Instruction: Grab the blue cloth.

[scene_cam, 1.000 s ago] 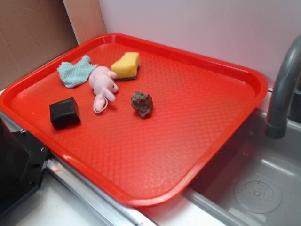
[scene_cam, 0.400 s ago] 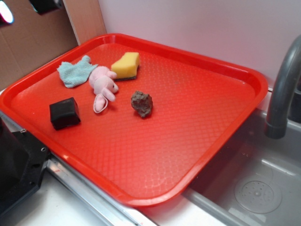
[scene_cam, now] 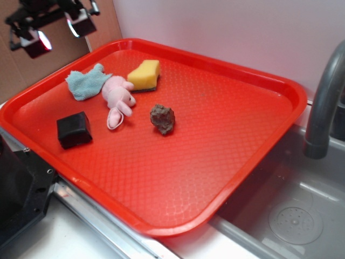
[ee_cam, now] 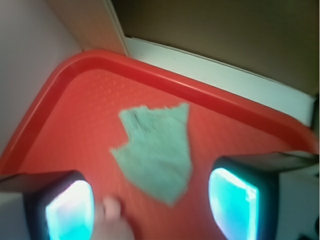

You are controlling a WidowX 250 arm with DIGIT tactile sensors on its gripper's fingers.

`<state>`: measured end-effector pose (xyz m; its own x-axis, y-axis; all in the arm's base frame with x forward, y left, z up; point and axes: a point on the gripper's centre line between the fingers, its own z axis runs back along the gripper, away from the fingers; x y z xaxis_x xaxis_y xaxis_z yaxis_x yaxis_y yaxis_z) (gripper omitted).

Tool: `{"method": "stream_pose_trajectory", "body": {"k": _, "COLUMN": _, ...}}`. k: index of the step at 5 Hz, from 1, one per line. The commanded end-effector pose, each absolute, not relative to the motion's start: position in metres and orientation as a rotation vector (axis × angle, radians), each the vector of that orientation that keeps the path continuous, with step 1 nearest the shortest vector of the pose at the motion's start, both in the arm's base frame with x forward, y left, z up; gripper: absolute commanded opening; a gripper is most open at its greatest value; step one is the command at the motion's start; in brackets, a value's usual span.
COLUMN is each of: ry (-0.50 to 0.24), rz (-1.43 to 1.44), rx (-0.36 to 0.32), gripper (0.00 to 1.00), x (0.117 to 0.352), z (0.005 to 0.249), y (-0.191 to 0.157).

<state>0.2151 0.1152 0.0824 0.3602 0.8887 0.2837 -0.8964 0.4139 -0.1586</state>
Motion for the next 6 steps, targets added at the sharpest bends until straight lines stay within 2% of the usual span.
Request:
{"method": "stream_pose_trajectory", "body": {"k": 1, "ry": -0.303, "rz": 1.193, "rx": 0.083, "gripper": 1.00, "x": 0.233, "z": 0.030, "y": 0.147}}
{"method": "stream_pose_trajectory", "body": {"k": 2, "ry": -0.255, "rz": 1.196, "rx": 0.123, "gripper": 1.00, "x": 0.225, "z": 0.015, "y": 0.152}}
{"method": "stream_pose_trajectory", "body": {"k": 3, "ry": -0.260, "rz": 1.207, "rx": 0.120, "gripper": 0.00, "x": 0.224, "z": 0.009, "y": 0.151}}
{"method": "stream_pose_trajectory", "body": {"k": 4, "ry": -0.255, "rz": 1.206, "rx": 0.103, "gripper": 0.00, "x": 0.224, "z": 0.010, "y": 0.149}}
{"method": "stream_pose_trajectory", "body": {"k": 5, "ry": -0.214, "rz": 1.234, "rx": 0.080, "gripper": 0.00, "x": 0.223, "z": 0.009, "y": 0.153}}
{"method": "stream_pose_trajectory", "body": {"k": 6, "ry": -0.166, "rz": 1.223, "rx": 0.110, "gripper": 0.00, "x": 0.231, "z": 0.030, "y": 0.150}}
